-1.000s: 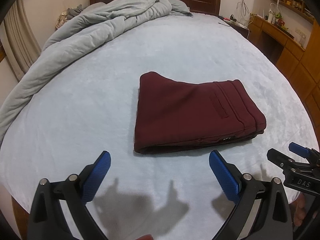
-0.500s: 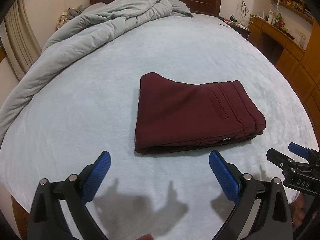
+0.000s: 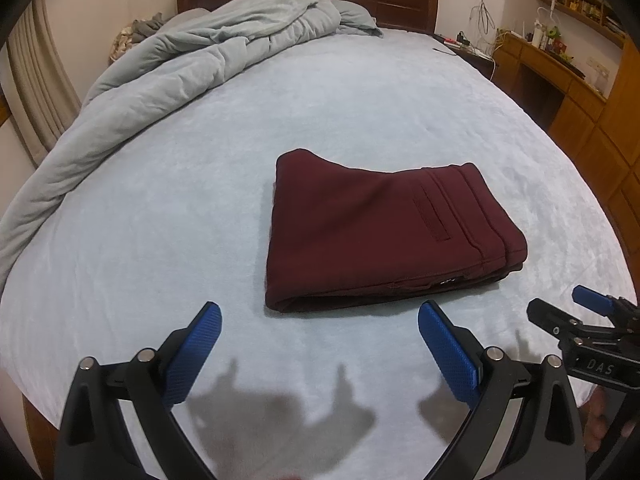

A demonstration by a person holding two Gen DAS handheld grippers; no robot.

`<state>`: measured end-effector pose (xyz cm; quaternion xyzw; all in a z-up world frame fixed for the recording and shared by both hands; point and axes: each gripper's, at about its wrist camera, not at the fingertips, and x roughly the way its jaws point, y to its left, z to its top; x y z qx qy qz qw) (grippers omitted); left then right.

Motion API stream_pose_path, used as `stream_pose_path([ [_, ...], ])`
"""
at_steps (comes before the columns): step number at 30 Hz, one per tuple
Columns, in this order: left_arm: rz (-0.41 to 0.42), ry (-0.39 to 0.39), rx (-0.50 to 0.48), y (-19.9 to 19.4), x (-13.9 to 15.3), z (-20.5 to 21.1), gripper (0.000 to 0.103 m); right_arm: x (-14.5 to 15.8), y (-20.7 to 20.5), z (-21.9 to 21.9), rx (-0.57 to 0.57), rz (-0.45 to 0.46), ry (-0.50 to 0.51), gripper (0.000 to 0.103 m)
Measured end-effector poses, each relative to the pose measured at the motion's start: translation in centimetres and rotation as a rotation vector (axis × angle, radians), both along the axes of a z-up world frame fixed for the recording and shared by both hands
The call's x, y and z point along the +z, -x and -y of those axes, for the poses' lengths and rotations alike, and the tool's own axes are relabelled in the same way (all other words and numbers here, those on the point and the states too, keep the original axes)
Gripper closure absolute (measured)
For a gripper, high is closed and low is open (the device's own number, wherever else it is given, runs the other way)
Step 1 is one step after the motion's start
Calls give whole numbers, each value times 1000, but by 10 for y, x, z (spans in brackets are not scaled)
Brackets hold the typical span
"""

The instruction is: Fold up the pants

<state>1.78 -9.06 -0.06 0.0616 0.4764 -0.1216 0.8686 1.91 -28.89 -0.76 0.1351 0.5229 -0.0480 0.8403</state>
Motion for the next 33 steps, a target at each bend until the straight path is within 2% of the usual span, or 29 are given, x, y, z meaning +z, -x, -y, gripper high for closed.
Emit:
stream_pose_path([
  [8, 10, 88, -17, -2, 5, -4, 4, -5, -3, 1, -2, -10, 3, 3],
  [14, 1, 94, -21, -5, 5, -3, 4, -8, -3, 4, -9, -13, 2, 3],
  [19, 6, 60, 14, -6, 3, -6, 4, -10, -3, 6, -10, -13, 0, 3],
  [33, 6, 45, 14, -4, 2, -4, 4, -13, -1, 6, -19, -15, -5, 3],
])
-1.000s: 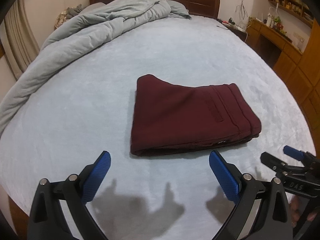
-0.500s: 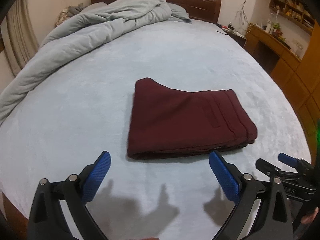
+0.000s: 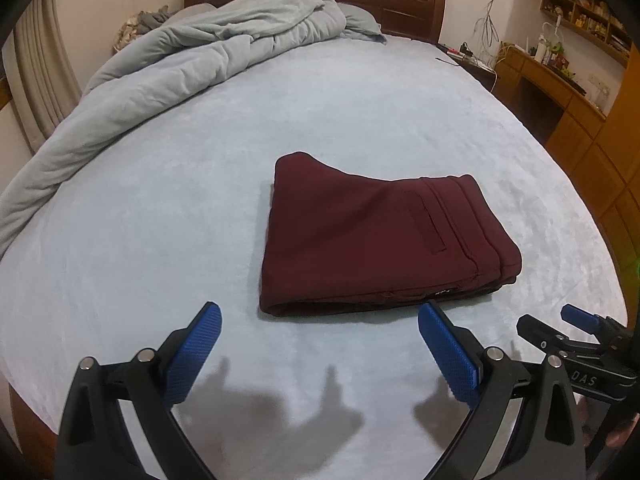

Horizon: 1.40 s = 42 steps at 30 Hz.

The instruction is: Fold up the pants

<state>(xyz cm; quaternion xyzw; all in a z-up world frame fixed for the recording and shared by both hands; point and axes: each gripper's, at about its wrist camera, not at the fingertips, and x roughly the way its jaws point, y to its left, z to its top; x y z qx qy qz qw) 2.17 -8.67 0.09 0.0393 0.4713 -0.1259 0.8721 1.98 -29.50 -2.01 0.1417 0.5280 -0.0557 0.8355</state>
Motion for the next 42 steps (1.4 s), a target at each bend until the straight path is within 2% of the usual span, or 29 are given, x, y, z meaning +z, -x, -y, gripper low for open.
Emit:
stream_pose_path([
  [8, 49, -52, -25, 8, 9, 14, 4, 2, 5, 10, -19, 14, -6, 3],
  [13, 60, -58, -52, 11, 16, 30, 4, 4, 12, 23, -48, 34, -19, 3],
  [25, 96, -93, -161, 31, 29, 95, 4, 7, 35, 70, -163, 89, -41, 3],
  [27, 103, -79, -173, 34, 32, 101, 4, 8, 37, 74, -174, 95, -36, 3],
  [30, 69, 19, -193, 34, 35, 101, 4, 7, 39, 78, -181, 95, -31, 3],
  [32, 31, 83, -155, 30, 33, 94, 4, 7, 39, 78, -183, 96, -33, 3],
  [33, 41, 90, -122, 30, 33, 89, 4, 8, 39, 78, -183, 98, -34, 3],
  [37, 67, 30, -123, 28, 29, 84, 4, 5, 37, 74, -178, 84, -29, 3],
  [42, 122, -35, -77, 29, 29, 79, 4, 1, 34, 68, -164, 73, -20, 3],
])
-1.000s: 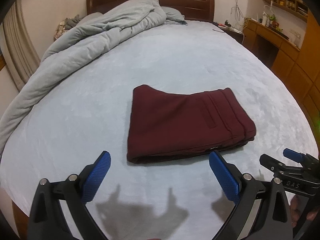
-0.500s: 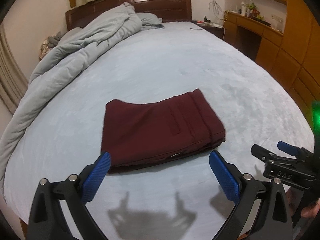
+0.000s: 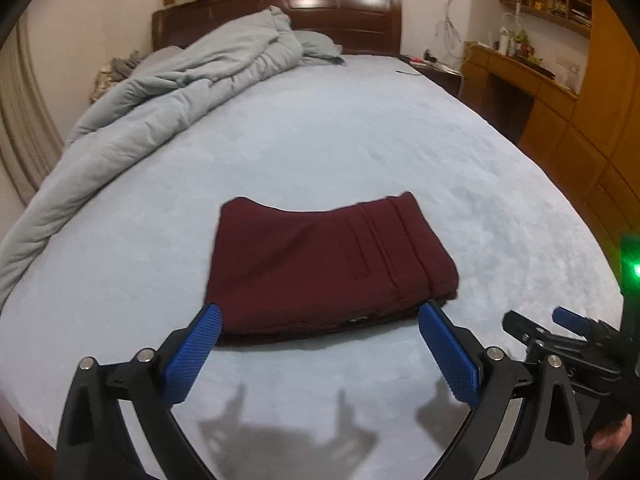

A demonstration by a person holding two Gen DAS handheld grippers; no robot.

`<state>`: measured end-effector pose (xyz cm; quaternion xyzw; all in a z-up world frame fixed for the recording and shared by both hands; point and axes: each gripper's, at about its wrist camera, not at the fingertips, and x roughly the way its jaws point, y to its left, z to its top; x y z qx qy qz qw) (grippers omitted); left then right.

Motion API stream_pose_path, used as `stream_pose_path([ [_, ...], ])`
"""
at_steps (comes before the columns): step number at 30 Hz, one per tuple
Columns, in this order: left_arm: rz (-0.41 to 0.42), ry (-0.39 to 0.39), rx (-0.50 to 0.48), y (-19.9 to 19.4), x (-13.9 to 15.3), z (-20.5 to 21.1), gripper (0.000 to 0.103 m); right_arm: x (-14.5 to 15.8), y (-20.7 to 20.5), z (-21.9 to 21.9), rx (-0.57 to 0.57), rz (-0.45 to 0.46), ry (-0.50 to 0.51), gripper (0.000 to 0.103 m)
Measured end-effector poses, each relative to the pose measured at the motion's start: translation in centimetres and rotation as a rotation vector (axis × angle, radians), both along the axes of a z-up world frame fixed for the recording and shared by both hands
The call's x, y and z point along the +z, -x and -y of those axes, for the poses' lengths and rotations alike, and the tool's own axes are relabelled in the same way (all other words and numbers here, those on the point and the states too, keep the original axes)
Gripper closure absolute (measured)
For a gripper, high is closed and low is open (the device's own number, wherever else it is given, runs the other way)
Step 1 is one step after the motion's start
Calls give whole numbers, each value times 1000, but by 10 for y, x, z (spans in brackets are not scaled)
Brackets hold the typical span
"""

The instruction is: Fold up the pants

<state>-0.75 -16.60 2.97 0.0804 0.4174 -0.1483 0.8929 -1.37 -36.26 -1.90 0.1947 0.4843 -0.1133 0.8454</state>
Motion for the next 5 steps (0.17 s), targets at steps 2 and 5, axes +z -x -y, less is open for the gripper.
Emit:
stream_pose_path([
  [2, 18, -15, -4, -1, 1, -1, 4, -1, -1, -1, 3, -2, 1, 3],
  [5, 1, -33, -32, -3, -1, 1, 4, -4, -2, -3, 6, -11, 1, 3],
])
